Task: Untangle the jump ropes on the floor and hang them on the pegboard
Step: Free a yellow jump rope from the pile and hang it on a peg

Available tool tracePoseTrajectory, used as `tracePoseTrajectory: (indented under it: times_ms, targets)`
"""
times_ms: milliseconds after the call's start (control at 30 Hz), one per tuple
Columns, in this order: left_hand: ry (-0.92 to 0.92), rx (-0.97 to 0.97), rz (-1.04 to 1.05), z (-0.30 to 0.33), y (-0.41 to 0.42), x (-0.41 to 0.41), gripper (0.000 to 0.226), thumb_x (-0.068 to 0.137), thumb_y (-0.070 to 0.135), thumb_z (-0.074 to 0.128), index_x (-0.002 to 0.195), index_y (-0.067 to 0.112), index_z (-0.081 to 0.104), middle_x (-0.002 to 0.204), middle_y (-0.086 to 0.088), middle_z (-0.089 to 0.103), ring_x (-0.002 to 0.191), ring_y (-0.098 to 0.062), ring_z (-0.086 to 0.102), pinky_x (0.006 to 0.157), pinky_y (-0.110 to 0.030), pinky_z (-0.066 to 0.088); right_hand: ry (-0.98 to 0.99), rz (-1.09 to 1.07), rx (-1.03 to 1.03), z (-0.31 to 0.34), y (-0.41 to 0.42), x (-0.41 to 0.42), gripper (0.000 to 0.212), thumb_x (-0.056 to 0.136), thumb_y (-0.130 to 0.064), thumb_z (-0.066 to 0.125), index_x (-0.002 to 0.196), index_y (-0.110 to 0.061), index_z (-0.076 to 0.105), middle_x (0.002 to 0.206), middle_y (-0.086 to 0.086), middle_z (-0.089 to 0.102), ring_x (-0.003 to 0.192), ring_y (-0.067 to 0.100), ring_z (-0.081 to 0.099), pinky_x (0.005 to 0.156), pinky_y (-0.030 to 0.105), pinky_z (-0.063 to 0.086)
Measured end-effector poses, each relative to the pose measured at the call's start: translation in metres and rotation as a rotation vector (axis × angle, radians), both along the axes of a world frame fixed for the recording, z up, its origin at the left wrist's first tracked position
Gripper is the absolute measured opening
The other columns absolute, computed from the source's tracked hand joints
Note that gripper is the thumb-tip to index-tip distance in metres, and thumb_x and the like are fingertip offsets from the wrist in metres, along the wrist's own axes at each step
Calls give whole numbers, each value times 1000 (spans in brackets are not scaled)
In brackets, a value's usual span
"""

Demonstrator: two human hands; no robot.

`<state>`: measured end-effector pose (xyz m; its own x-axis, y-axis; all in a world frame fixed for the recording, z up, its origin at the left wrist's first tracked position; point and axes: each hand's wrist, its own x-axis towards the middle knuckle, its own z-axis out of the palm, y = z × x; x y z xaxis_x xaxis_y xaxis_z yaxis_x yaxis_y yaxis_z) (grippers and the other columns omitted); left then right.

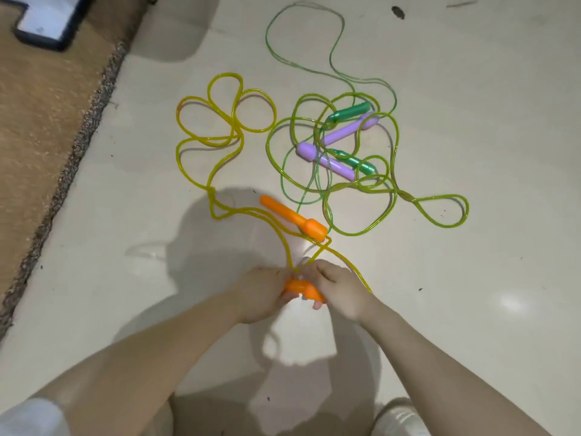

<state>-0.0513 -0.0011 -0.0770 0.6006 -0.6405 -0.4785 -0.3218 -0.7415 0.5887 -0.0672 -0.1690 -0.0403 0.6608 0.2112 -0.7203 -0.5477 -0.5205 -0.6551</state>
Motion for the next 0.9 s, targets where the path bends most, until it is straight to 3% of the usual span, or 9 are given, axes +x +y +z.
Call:
tracePoseTrajectory:
  times_ms: [67,167,267,333,400,500,633,767,900]
  targets:
    - [94,-101,212,9,12,14,31,85,51,46,93,21,52,81,-1,61,82,-26,57,63,-23,33,50,-38,106,8,-12,13,49,86,-54,46,96,-8,60,91,13,70,62,20,61,73,37,50]
    - [188,-198,575,18,34,39,61,64,70,50,86,15,64,79,-6,69,79,-21,65,75,-27,48,107,201,81,21,-28,22,37,74,-49,58,70,-13,64,75,14,66,55,14,55,62,20,45]
    - [271,-299,715,37,46,51,42,78,52,60,73,11,63,64,3,64,60,-6,57,57,-14,42,58,253,54,33,-35,29,32,82,-25,61,51,-22,55,67,8,54,59,14,52,65,22,42]
    - [526,-423,806,51,48,55,29,79,36,66,63,15,53,56,4,55,56,-11,49,48,-17,38,-25,182,64,41,-31,38,36,92,-23,53,56,-22,50,65,6,49,63,20,51,66,25,39]
    - [807,-592,825,64,48,58,30,62,34,74,79,14,60,78,-7,66,72,-20,61,64,-25,53,-116,172,35,51,-21,48,30,97,-26,44,69,-17,50,63,-1,42,59,17,40,61,25,34]
    - [894,-725,706,78,49,71,82,41,41,89,114,18,59,110,-9,68,101,-23,65,88,-34,52,-201,343,-33,67,-7,60,26,99,-29,39,85,-11,52,64,-5,42,58,12,40,56,18,35]
    - [961,-847,675,106,52,89,78,37,67,80,92,13,74,96,-10,71,94,-25,68,87,-40,53,-198,523,-172,87,-5,65,22,99,-27,37,85,-16,50,66,-6,46,60,10,44,53,17,35]
    - [1019,-621,643,124,50,98,82,66,79,35,73,8,74,87,-15,71,82,-27,66,79,-38,55,-157,750,-321,94,-13,62,18,97,-24,37,88,-21,52,79,-3,51,80,22,56,71,32,43]
    - [766,16,165,136,23,84,49,73,54,64,93,9,66,71,-1,67,72,-16,58,66,-23,49,-244,844,-441,93,-6,53,20,97,-25,39,99,-20,58,83,-7,48,83,24,53,75,37,45]
